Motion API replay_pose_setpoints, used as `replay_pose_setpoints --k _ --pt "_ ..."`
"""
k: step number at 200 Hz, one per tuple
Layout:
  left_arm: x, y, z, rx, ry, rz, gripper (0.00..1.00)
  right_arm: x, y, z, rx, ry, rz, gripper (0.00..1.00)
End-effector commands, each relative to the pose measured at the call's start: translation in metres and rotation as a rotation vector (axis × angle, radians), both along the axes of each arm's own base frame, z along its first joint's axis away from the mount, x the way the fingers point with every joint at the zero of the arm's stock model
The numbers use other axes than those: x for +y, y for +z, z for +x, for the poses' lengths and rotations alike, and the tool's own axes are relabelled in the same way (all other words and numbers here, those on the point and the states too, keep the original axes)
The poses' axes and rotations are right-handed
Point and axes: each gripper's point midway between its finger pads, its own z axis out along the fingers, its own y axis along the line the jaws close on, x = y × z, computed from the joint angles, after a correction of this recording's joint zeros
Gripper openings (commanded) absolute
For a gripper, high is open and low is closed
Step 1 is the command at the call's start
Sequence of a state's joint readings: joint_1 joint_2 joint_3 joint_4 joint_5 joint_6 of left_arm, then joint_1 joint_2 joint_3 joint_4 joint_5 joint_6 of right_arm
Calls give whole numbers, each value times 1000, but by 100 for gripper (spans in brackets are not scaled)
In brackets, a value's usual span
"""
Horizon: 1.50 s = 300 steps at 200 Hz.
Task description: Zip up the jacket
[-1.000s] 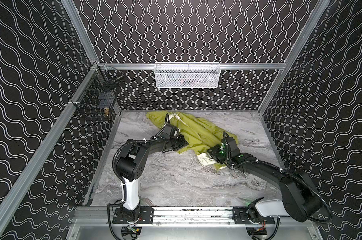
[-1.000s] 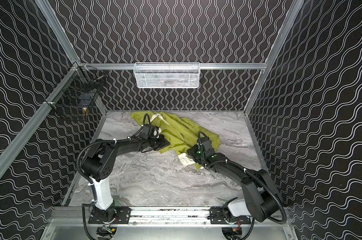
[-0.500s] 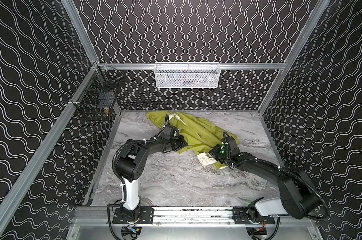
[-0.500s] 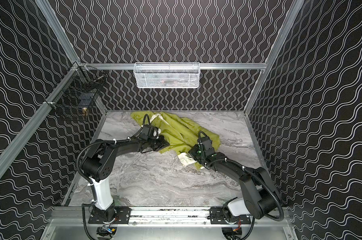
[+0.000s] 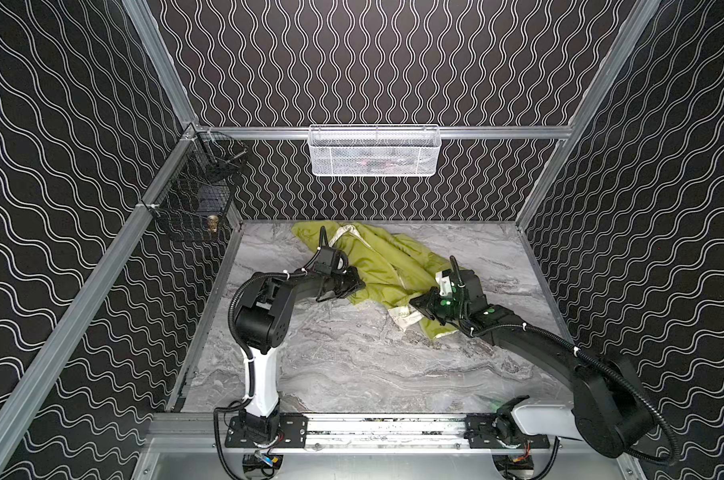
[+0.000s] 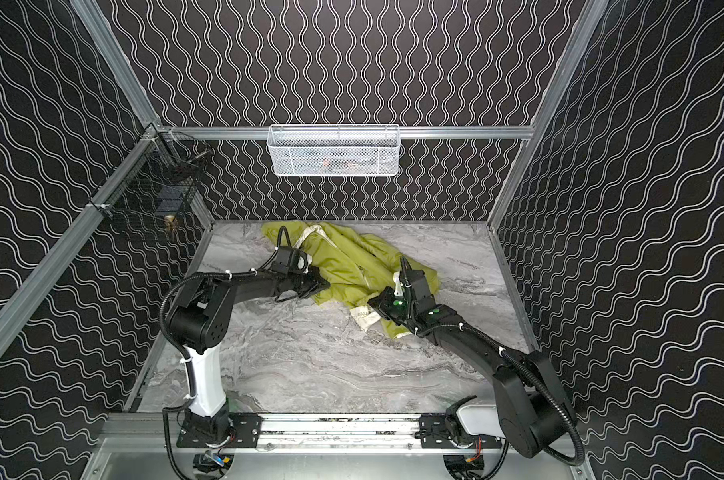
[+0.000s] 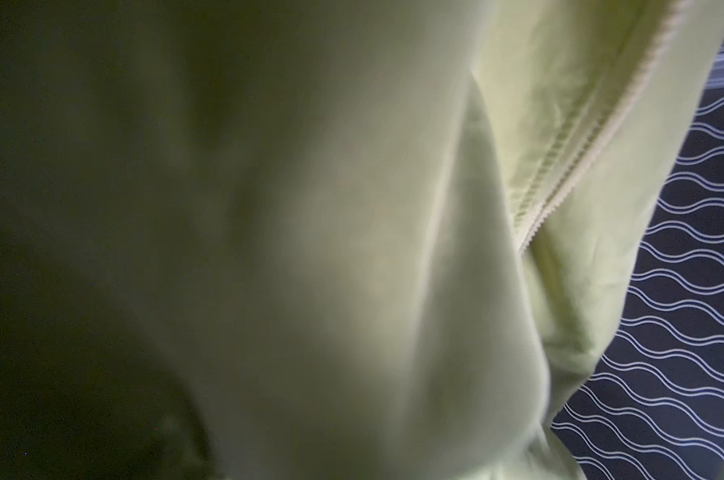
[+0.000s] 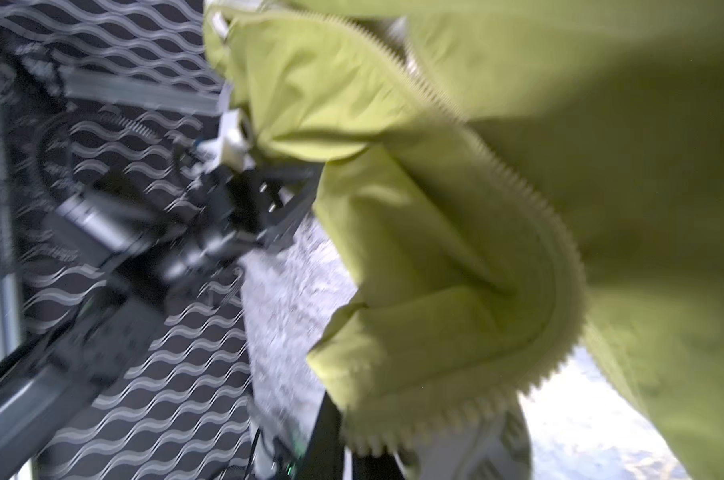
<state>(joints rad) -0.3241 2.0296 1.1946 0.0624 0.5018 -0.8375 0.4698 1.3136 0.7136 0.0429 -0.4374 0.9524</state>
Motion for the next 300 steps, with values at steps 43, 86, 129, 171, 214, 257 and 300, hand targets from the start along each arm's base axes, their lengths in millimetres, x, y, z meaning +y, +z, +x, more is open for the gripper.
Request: replay_pose_setpoints --k 43,86,129,171,214,257,300 --pt "41 -8 32 3 45 45 4 24 55 -51 -86 311 158 0" --pt "60 -6 50 1 78 64 3 28 56 -75 -65 410 185 0" --pt "80 21 68 -40 109 84 4 38 7 -95 69 490 103 0" --pt "96 40 74 -71 128 117 4 32 -43 -88 165 455 -34 0" --pt "112 46 75 -69 157 128 11 27 -62 -84 201 434 -99 20" --pt "116 66 68 -97 164 130 34 9 -45 -64 127 344 -223 44" --pt "112 85 34 -112 139 147 46 -26 -37 -29 53 183 -439 56"
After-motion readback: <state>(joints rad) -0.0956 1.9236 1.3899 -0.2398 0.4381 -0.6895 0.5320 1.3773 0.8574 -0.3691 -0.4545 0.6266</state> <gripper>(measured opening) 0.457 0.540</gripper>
